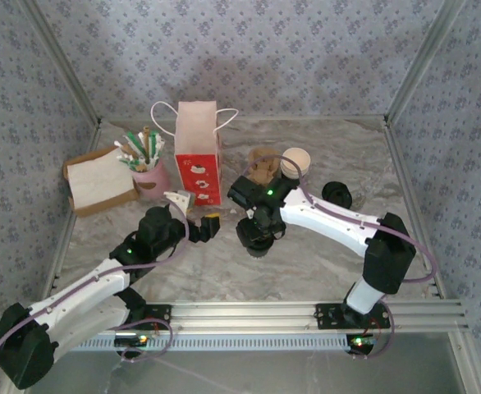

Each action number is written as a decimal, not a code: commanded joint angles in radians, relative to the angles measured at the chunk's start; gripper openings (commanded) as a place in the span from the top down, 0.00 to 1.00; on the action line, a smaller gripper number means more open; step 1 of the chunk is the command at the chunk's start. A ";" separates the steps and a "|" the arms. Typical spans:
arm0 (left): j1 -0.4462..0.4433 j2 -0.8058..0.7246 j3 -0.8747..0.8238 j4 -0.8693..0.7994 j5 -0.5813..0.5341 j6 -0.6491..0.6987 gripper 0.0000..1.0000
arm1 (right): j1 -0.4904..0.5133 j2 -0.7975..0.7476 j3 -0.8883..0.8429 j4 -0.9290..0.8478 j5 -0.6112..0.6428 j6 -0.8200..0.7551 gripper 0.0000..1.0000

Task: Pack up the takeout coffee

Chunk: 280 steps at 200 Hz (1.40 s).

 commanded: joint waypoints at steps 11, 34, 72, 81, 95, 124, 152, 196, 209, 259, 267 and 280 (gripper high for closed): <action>-0.005 0.007 0.036 0.035 0.015 -0.010 0.00 | 0.015 0.096 -0.094 -0.075 0.022 0.024 0.28; -0.006 0.008 0.037 0.034 0.016 -0.010 0.00 | 0.017 0.084 -0.058 -0.097 0.032 0.024 0.27; -0.008 0.009 0.036 0.034 0.016 -0.009 0.00 | 0.019 0.059 0.059 -0.151 0.033 0.024 0.22; -0.006 0.009 0.036 0.035 0.016 -0.009 0.00 | 0.020 0.054 0.084 -0.163 0.031 0.023 0.20; -0.008 0.010 0.036 0.035 0.016 -0.009 0.00 | 0.018 0.047 0.113 -0.175 0.029 0.014 0.19; -0.007 0.011 0.037 0.036 0.016 -0.007 0.00 | 0.018 0.033 0.135 -0.183 0.025 0.010 0.16; -0.008 0.015 0.037 0.037 0.016 -0.008 0.00 | 0.018 0.008 0.135 -0.176 0.009 0.011 0.13; -0.006 0.024 0.040 0.038 0.018 -0.009 0.00 | 0.016 -0.025 0.130 -0.167 0.028 0.014 0.20; -0.007 0.035 0.041 0.038 0.020 -0.011 0.01 | 0.018 -0.027 0.132 -0.164 0.029 0.015 0.21; -0.007 0.123 0.074 0.056 0.107 -0.018 0.18 | 0.006 -0.026 0.109 -0.148 0.020 0.011 0.32; -0.007 0.146 0.082 0.062 0.128 -0.020 0.21 | 0.004 -0.023 0.105 -0.141 0.014 0.010 0.34; -0.007 0.190 0.098 0.070 0.174 -0.023 0.26 | 0.001 -0.016 0.101 -0.134 0.009 0.008 0.39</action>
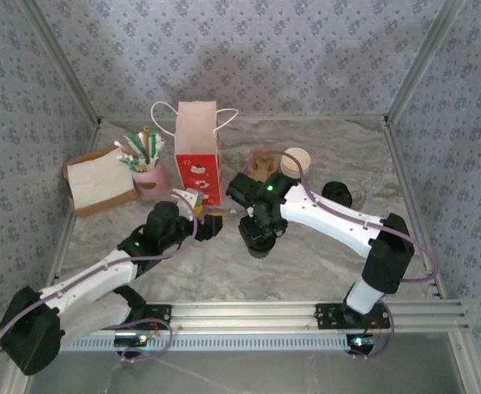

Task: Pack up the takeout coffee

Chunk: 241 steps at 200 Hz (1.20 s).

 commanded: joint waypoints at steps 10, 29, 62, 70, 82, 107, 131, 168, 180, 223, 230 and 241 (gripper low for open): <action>-0.007 0.087 0.065 0.050 0.128 -0.010 0.31 | -0.011 0.000 -0.012 0.004 -0.010 0.001 0.41; -0.014 0.138 0.075 0.079 0.169 -0.023 0.39 | -0.014 0.008 -0.019 0.013 -0.018 0.000 0.43; -0.067 0.211 0.088 0.120 0.177 -0.031 0.45 | -0.016 0.018 -0.044 0.031 -0.036 0.000 0.45; -0.088 0.233 0.097 0.125 0.172 -0.029 0.46 | -0.016 0.020 -0.053 0.037 -0.040 0.002 0.45; -0.114 0.272 0.109 0.139 0.173 -0.034 0.46 | -0.015 0.024 -0.066 0.045 -0.045 0.002 0.45; -0.143 0.348 0.145 0.151 0.202 -0.046 0.49 | -0.014 0.032 -0.099 0.056 -0.048 0.006 0.45; -0.147 0.369 0.151 0.159 0.208 -0.056 0.50 | -0.014 0.037 -0.124 0.058 -0.042 0.009 0.45; -0.146 0.341 0.138 0.152 0.176 -0.050 0.50 | -0.010 0.029 -0.123 0.048 -0.031 0.016 0.45; -0.148 0.328 0.132 0.149 0.160 -0.050 0.50 | -0.008 0.024 -0.108 0.039 -0.026 0.016 0.44; -0.140 0.228 0.081 0.137 0.041 -0.046 0.46 | -0.012 0.037 -0.125 0.047 -0.046 0.020 0.44; -0.138 0.206 0.070 0.138 0.022 -0.046 0.45 | -0.012 0.043 -0.135 0.052 -0.045 0.020 0.44; -0.134 0.173 0.053 0.137 0.000 -0.042 0.44 | -0.010 0.051 -0.150 0.056 -0.043 0.019 0.44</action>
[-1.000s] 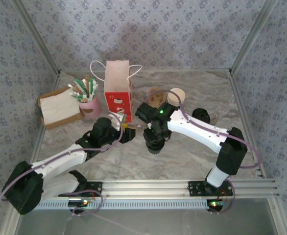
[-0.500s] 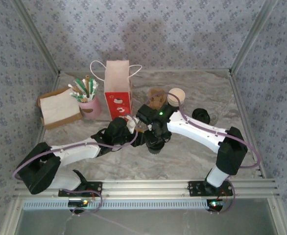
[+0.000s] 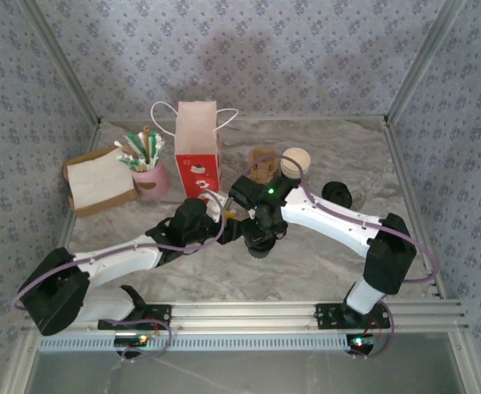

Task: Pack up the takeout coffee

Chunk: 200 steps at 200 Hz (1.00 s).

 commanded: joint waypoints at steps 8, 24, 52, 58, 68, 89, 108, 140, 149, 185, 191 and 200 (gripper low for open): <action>0.004 -0.097 -0.045 0.010 -0.097 0.008 0.44 | 0.003 0.061 -0.075 -0.019 -0.011 0.018 0.44; 0.003 -0.137 -0.062 0.009 -0.123 0.015 0.42 | 0.006 0.062 -0.069 -0.035 0.008 0.021 0.44; 0.004 -0.208 -0.061 -0.036 -0.145 0.055 0.36 | 0.012 0.033 0.011 -0.091 0.037 0.021 0.41; 0.003 -0.229 -0.055 -0.060 -0.157 0.069 0.35 | 0.014 0.024 0.038 -0.103 0.042 0.021 0.39; 0.004 -0.273 -0.052 -0.096 -0.178 0.090 0.32 | 0.017 0.008 0.087 -0.121 0.049 0.022 0.36; 0.004 -0.402 -0.071 -0.153 -0.245 0.131 0.23 | 0.019 -0.020 0.170 -0.140 0.054 0.022 0.25; 0.003 -0.522 -0.090 -0.195 -0.324 0.161 0.12 | 0.023 -0.046 0.222 -0.148 0.065 0.014 0.16; 0.004 -0.686 -0.120 -0.251 -0.458 0.183 0.01 | 0.021 -0.124 0.209 -0.111 0.084 0.011 0.00; 0.003 -0.720 -0.131 -0.256 -0.494 0.183 0.01 | 0.019 -0.145 0.192 -0.089 0.106 0.011 0.00; 0.023 -0.736 -0.147 -0.259 -0.531 0.166 0.00 | 0.011 -0.152 0.133 -0.035 0.104 0.011 0.00; 0.031 -0.722 -0.143 -0.259 -0.520 0.159 0.00 | 0.011 -0.141 0.128 -0.035 0.106 0.011 0.00; 0.045 -0.694 -0.136 -0.256 -0.495 0.148 0.00 | 0.012 -0.124 0.115 -0.032 0.113 0.014 0.00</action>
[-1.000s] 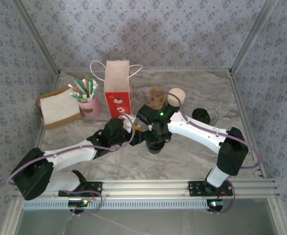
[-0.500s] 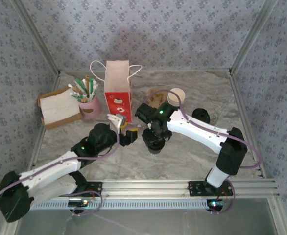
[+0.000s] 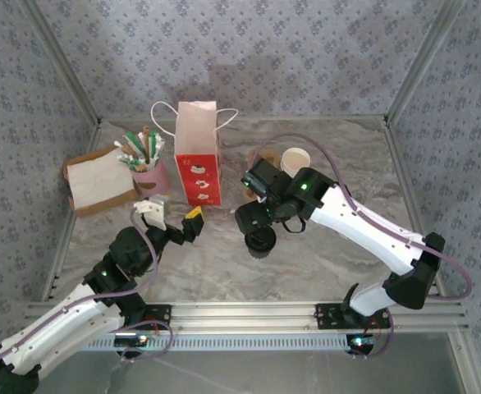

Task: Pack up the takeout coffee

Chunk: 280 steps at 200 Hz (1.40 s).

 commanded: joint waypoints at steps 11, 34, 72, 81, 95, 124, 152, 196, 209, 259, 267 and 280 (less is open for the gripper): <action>0.055 0.084 0.014 -0.010 0.048 -0.029 0.00 | -0.002 0.060 -0.058 0.017 0.037 0.008 0.00; 0.115 0.182 0.030 0.018 0.174 -0.081 0.00 | -0.001 0.084 -0.094 0.028 0.033 0.021 0.00; 0.133 0.294 0.048 0.060 0.265 -0.112 0.00 | 0.000 0.127 -0.131 0.058 0.013 0.027 0.00; 0.133 0.305 0.049 0.063 0.270 -0.113 0.00 | 0.000 0.136 -0.137 0.066 0.006 0.027 0.00; 0.133 0.313 0.051 0.065 0.275 -0.114 0.00 | 0.001 0.150 -0.143 0.077 -0.009 0.021 0.00; 0.133 0.312 0.051 0.067 0.278 -0.113 0.00 | 0.003 0.169 -0.158 0.085 -0.028 0.019 0.00; 0.133 0.314 0.049 0.071 0.280 -0.113 0.00 | 0.003 0.181 -0.181 0.098 -0.047 0.018 0.00; 0.133 0.318 0.049 0.076 0.288 -0.113 0.00 | -0.002 0.186 -0.205 0.088 -0.040 0.031 0.00; 0.133 0.318 0.047 0.077 0.290 -0.113 0.00 | -0.005 0.189 -0.206 0.078 -0.029 0.037 0.00; 0.132 0.317 0.046 0.081 0.297 -0.114 0.00 | -0.029 0.178 -0.235 0.083 -0.002 0.069 0.00; 0.132 0.317 0.046 0.082 0.298 -0.114 0.00 | -0.031 0.178 -0.240 0.093 -0.009 0.070 0.00; 0.132 0.318 0.046 0.082 0.298 -0.114 0.00 | -0.037 0.181 -0.248 0.100 -0.010 0.078 0.00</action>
